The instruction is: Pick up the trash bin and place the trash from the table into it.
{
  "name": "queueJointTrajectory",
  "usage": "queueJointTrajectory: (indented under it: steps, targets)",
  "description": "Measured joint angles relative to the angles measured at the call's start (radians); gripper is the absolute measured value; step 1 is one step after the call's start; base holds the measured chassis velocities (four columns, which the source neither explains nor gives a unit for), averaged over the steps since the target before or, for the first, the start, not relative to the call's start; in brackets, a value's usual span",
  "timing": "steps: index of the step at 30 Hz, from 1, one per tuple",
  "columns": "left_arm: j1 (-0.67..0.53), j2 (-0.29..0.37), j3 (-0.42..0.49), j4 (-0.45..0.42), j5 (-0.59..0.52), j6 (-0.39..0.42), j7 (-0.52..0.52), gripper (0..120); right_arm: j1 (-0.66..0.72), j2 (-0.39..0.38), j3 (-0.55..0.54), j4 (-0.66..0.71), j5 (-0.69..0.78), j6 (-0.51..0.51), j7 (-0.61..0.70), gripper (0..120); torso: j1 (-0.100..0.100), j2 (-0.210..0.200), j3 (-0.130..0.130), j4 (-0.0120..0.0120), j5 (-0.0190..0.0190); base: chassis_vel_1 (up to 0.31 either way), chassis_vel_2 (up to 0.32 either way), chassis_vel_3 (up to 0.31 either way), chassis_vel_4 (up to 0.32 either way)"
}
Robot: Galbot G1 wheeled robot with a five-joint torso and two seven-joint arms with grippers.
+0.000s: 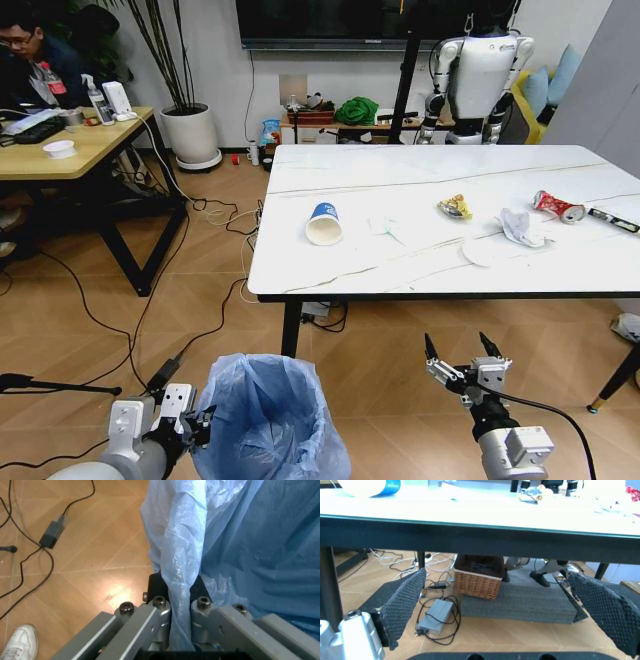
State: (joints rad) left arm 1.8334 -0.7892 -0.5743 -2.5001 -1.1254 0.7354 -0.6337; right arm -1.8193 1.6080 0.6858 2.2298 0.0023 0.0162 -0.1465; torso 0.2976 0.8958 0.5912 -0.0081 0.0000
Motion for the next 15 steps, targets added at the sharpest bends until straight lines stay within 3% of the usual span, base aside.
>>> queueJointTrajectory:
  steps: [15]
  targets:
    - [0.001, -0.002, -0.004, 0.000, 0.009, 0.000, 0.009, 0, -0.005, 0.000, -0.001, 0.007, 0.001, 0.000, 0.000, 100, 0.029, 0.065, 0.036, 0.0000, 0.0001, 0.000, 0.000, 0.000, 0.000]
